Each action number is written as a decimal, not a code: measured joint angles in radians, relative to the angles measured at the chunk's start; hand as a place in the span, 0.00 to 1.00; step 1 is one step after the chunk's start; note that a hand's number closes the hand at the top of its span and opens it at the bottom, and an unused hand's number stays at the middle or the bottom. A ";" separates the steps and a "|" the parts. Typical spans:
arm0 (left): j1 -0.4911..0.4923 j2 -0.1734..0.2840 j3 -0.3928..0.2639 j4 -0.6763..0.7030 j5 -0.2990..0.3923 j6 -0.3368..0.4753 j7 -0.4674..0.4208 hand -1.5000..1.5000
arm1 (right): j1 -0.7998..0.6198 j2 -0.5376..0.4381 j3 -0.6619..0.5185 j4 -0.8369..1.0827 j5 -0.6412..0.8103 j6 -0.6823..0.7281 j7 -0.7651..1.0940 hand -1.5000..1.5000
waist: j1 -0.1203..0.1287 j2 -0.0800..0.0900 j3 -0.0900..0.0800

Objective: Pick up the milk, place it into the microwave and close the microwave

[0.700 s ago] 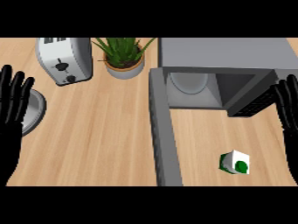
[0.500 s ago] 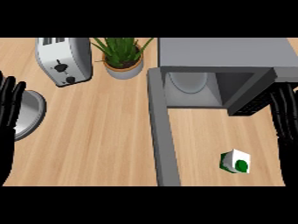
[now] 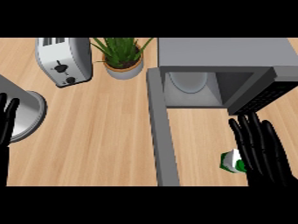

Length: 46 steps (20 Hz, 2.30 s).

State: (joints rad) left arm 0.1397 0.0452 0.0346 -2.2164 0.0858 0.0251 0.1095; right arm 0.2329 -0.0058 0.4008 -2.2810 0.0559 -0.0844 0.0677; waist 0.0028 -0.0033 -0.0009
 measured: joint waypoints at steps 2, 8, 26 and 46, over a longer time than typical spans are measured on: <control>0.044 -0.012 -0.015 -0.023 0.004 -0.004 -0.009 0.00 | 0.044 0.001 0.049 -0.007 0.014 -0.005 -0.027 0.00 | -0.001 0.000 0.000; 0.132 -0.023 -0.007 -0.075 0.034 -0.034 -0.026 0.00 | 0.103 0.000 0.154 -0.010 0.130 -0.124 -0.058 0.00 | -0.002 0.000 0.001; 0.352 -0.031 0.051 -0.136 0.137 -0.166 -0.140 0.00 | 0.148 -0.048 -0.098 0.228 -0.020 -0.168 -0.256 0.00 | 0.000 0.002 0.001; 0.444 -0.044 0.003 -0.153 0.114 -0.184 -0.215 0.00 | 0.153 -0.094 -0.337 0.659 -0.167 -0.014 -0.607 0.00 | 0.001 0.002 0.001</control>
State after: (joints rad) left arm 0.5839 0.0008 0.0375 -2.3693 0.1998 -0.1592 -0.1058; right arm 0.3861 -0.1000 0.0634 -1.6221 -0.1113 -0.0983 -0.5393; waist 0.0039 -0.0012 0.0002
